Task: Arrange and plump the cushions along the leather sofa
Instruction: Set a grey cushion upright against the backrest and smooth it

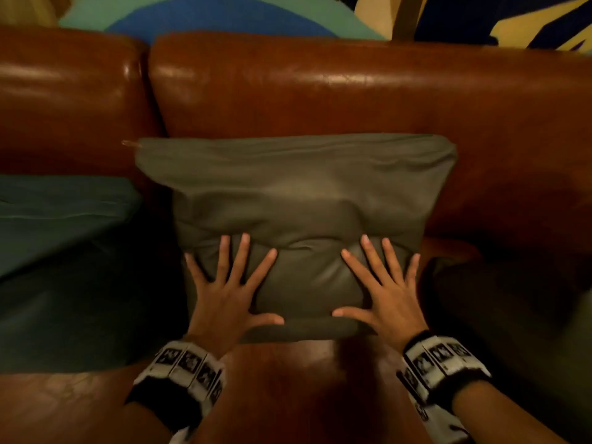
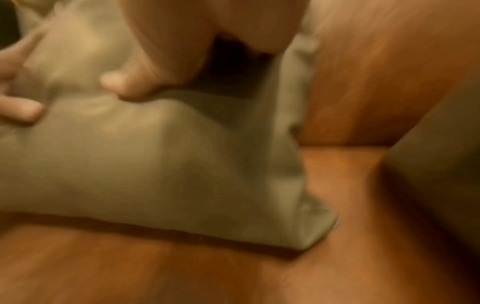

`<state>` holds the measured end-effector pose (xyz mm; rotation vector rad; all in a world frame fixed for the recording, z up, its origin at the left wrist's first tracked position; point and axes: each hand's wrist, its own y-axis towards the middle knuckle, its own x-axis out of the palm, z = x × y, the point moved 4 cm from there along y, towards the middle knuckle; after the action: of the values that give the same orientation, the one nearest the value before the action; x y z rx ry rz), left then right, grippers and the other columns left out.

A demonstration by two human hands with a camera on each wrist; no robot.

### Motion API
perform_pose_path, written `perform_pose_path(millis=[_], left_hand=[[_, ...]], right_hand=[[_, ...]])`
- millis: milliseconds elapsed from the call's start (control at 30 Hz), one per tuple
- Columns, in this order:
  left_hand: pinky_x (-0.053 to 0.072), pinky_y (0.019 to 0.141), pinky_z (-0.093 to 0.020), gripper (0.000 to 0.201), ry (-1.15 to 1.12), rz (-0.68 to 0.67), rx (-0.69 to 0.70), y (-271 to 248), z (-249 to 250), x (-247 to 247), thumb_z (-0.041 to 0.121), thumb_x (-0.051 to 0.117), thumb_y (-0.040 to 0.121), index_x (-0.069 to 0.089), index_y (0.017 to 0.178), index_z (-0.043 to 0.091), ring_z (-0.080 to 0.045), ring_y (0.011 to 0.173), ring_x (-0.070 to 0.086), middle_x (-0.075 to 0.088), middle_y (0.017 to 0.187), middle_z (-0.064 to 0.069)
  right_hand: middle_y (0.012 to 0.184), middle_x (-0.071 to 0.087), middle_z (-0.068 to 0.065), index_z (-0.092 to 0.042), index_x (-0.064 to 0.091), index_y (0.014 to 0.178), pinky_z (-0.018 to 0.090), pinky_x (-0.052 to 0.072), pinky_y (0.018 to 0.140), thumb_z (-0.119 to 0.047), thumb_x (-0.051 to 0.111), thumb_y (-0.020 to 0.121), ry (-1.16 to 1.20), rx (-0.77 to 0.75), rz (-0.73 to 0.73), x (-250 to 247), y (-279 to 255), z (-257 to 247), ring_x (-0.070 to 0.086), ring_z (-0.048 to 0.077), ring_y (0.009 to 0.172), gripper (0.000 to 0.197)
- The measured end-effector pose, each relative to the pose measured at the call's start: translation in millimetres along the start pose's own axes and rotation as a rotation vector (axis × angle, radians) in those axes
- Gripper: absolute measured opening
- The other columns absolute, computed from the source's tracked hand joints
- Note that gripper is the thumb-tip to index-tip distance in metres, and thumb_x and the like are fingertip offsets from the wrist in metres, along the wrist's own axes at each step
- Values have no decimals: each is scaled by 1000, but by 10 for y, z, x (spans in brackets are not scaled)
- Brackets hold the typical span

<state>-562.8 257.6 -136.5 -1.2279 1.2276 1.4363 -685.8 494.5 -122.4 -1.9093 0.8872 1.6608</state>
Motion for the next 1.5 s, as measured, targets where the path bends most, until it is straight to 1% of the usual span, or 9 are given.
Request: perform_pose_path(millis=[133,333,467,600,800,1100,1233,1333,1500], left_hand=[[0,108,-71,67,-108,247,63,167,180,-660,68,19,94,6,153,39,-28,150,-5,-3,164,-3],[1,110,-72,60,-9,32,-98,961,190,-598,58,20,99,13,153,35,-31,149,8,11,162,-1],[4,112,-68,59,-11,-54,-89,1018,166,-624,61,17,98,12,152,38,-30,150,10,15,163,3],[3,114,-64,60,-58,117,-474,962,-318,-1000,54,24,101,32,150,20,-43,146,15,25,158,-16],[41,98,-46,57,-596,71,-939,966,-981,-1462,43,50,97,52,129,-4,-43,118,52,58,126,-29],[46,78,-32,39,-790,290,-912,678,-939,-1647,34,78,78,61,108,15,-23,93,62,65,96,-8],[50,90,-37,56,-1027,434,-1043,769,-774,-1553,52,71,79,53,119,18,-23,103,59,59,113,-8],[48,99,-45,92,-1306,330,-1335,583,-735,-1350,74,70,60,54,126,11,-27,111,60,61,125,-9],[53,83,-34,39,-1174,488,-1165,493,-883,-1605,50,72,79,68,88,12,-22,87,66,69,90,-7]], right_hand=[[148,42,-4,-31,41,142,60,1,119,-59,30,100,364,66,332,-706,187,-307,17,14,150,52],[154,-28,-23,-56,-20,142,55,-20,114,-61,8,98,71,147,-182,-574,1066,-469,-23,16,150,52],[160,-21,-23,-57,-16,143,57,-17,116,-58,15,101,149,130,-347,-567,1202,-421,-20,19,152,52],[164,25,2,-29,48,146,50,0,121,-44,44,102,390,301,79,-1124,1254,44,8,27,154,46],[128,61,14,-8,52,140,40,50,93,-52,59,89,930,1086,169,-1173,1127,828,61,32,109,68],[117,70,19,-1,60,130,43,55,94,-6,68,89,1198,1057,418,-1314,408,892,68,30,104,41],[93,72,5,-9,69,116,31,57,66,-32,63,94,1413,1219,393,-1394,576,903,68,19,83,33],[104,74,10,-13,67,115,40,56,79,-64,52,90,1446,1223,180,-1424,635,911,70,28,94,59],[67,73,-11,-15,65,93,28,55,67,-63,55,86,1229,952,255,-1752,469,910,71,8,66,49]])
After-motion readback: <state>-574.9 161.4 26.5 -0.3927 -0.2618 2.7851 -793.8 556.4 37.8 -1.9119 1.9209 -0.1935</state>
